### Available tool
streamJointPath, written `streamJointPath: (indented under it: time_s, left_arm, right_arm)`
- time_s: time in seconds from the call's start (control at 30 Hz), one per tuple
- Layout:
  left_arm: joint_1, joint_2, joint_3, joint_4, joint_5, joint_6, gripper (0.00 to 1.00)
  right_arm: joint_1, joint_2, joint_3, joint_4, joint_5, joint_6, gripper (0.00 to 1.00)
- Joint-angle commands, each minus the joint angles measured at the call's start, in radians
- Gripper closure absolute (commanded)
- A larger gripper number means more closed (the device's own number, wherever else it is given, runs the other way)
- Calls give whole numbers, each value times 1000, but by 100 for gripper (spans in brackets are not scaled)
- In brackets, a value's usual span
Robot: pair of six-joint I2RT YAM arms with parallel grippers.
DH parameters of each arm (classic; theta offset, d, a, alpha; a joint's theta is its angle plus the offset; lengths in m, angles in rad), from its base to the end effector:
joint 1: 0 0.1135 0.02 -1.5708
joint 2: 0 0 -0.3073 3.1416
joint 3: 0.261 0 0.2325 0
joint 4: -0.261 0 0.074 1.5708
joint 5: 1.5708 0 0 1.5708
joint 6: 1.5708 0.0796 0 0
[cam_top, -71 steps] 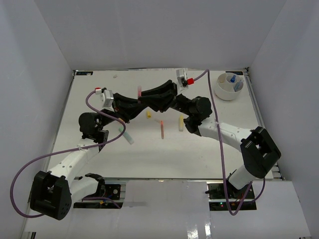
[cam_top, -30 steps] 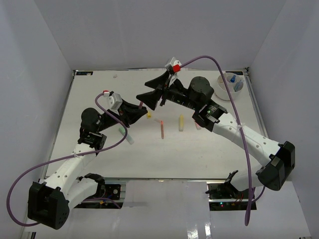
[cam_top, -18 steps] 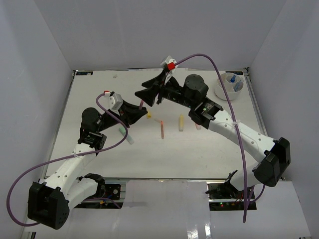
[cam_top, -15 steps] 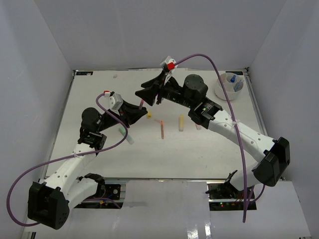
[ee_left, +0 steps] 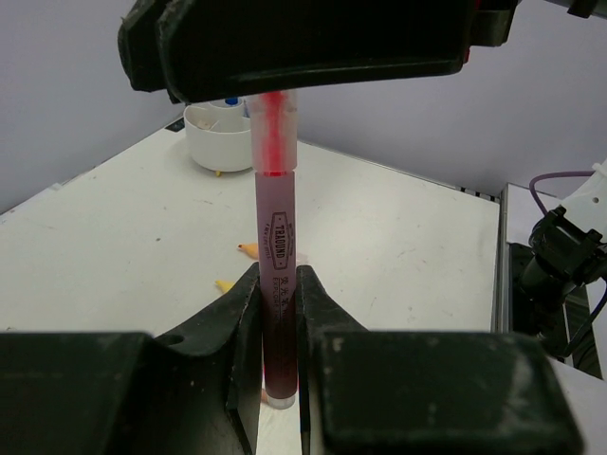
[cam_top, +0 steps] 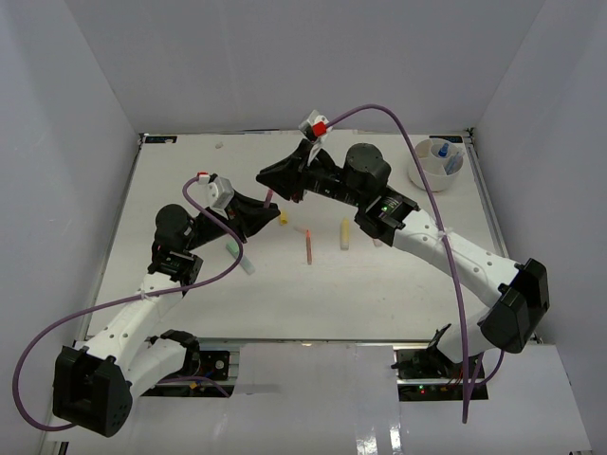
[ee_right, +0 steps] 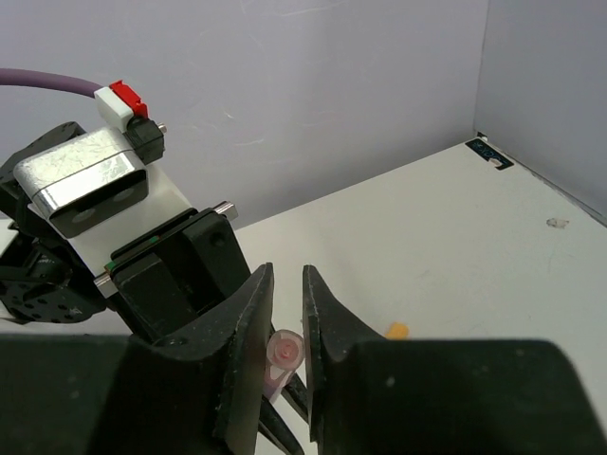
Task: Sort the stationery into containers
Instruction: Close the pen cap on the pen.
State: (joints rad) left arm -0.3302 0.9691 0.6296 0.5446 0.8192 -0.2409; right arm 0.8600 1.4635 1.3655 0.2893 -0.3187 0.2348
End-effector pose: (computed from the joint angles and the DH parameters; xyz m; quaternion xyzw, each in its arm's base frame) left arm 0.1736 -0.1210 0.3747 0.3345 0.5644 -0.4416 0.6120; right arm 0.2182 0.2917 0.4852 -0.3097 0.5602 0.4826 0.5978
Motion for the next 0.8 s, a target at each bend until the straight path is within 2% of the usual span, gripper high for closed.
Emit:
streamJointPath:
  time_s: [0.0, 0.13, 0.77]
  left_arm:
    - [-1, -26, 32, 17, 1, 3, 100]
    - [-1, -24, 30, 18, 3, 2, 100]
    - [0, -64, 33, 55, -40, -11, 100]
  right_arm:
    - [7, 6, 27, 36, -8, 3, 78]
    - [10, 9, 23, 33, -6, 1, 92]
    - [59, 41, -3, -151, 41, -52, 92]
